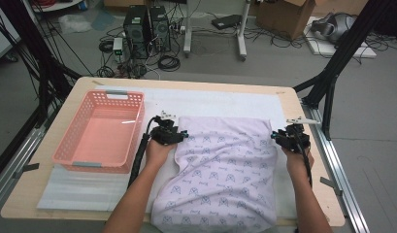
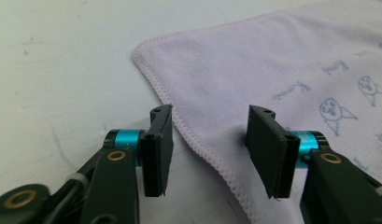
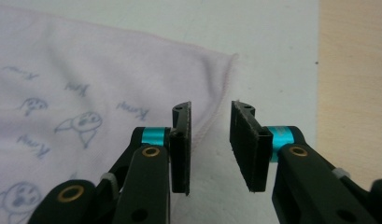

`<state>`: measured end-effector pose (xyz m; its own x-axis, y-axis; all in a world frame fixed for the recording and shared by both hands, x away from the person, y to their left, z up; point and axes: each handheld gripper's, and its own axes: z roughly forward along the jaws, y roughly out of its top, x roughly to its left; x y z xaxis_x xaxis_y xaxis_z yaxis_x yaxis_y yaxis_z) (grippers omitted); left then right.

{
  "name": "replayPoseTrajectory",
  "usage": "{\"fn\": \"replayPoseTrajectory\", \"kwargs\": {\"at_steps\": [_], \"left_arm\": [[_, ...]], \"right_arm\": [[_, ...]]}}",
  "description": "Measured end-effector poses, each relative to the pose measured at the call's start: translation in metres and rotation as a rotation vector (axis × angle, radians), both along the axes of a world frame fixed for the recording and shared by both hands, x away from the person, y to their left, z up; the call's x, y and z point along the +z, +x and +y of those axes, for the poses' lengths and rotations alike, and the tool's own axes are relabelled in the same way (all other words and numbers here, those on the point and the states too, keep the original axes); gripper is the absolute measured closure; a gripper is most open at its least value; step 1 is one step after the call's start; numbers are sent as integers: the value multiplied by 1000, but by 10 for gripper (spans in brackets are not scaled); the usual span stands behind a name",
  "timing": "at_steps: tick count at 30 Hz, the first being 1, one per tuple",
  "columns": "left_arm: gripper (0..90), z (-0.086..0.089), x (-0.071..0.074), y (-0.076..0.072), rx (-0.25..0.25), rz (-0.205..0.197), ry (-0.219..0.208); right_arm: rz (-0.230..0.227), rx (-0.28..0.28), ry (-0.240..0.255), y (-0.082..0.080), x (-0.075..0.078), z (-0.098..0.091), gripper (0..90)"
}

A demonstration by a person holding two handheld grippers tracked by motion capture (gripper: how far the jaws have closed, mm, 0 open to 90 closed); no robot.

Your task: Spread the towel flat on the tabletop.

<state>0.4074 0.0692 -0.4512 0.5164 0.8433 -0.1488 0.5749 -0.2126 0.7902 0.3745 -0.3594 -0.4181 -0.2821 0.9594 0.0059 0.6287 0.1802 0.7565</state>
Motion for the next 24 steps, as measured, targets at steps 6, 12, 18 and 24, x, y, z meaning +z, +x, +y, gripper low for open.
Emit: {"fn": "replayPoseTrajectory", "kwargs": {"at_steps": [6,12,18,24], "left_arm": [[857,9,2,4,138,-51,102],[695,19,2,6,181,-8,18],[482,15,16,-16,38,16,-66],[460,9,26,-42,-69,-35,-124]], "right_arm": [[11,41,16,-6,-2,5,679],[-18,121,43,-26,0,8,665],[-40,177,76,-46,1,7,661],[-47,204,99,-65,-1,7,651]]}}
